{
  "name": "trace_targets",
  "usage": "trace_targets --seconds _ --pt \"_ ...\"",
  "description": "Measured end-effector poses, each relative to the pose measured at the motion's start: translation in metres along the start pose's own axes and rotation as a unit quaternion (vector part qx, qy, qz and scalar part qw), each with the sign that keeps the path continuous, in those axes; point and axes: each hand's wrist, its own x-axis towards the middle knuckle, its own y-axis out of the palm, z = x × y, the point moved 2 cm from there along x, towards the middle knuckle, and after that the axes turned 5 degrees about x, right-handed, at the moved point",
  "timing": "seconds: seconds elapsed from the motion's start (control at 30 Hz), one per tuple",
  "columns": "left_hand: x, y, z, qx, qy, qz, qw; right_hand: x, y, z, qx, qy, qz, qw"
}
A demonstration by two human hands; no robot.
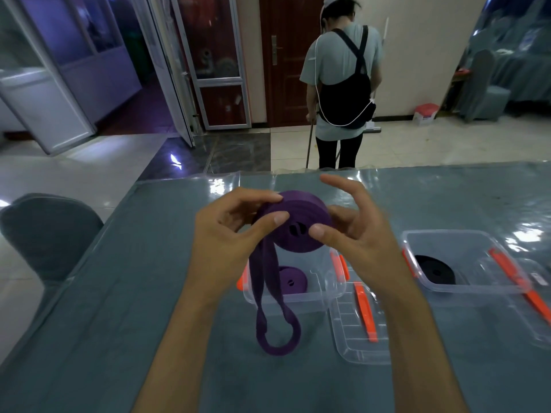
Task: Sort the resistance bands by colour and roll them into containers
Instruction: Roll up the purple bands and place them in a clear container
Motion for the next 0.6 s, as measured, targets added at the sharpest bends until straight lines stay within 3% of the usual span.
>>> trace_targets --seconds 0.17,0.4,0.6 --pt "-0.004 0.002 -0.002 -0.016 -0.014 0.027 0.999 -0.003 -0.001 0.007 -0.019 -0.067 -0.024 0.997" --pt "-0.011 0.0 -0.002 -0.003 -0.006 0.008 1.0 -0.003 -0.002 0.001 -0.034 0.002 -0.01 0.999" --pt "-0.014 0.001 0.002 -0.018 -0.011 0.022 1.0 -0.007 0.0 0.003 -0.023 -0.066 -0.036 0.997"
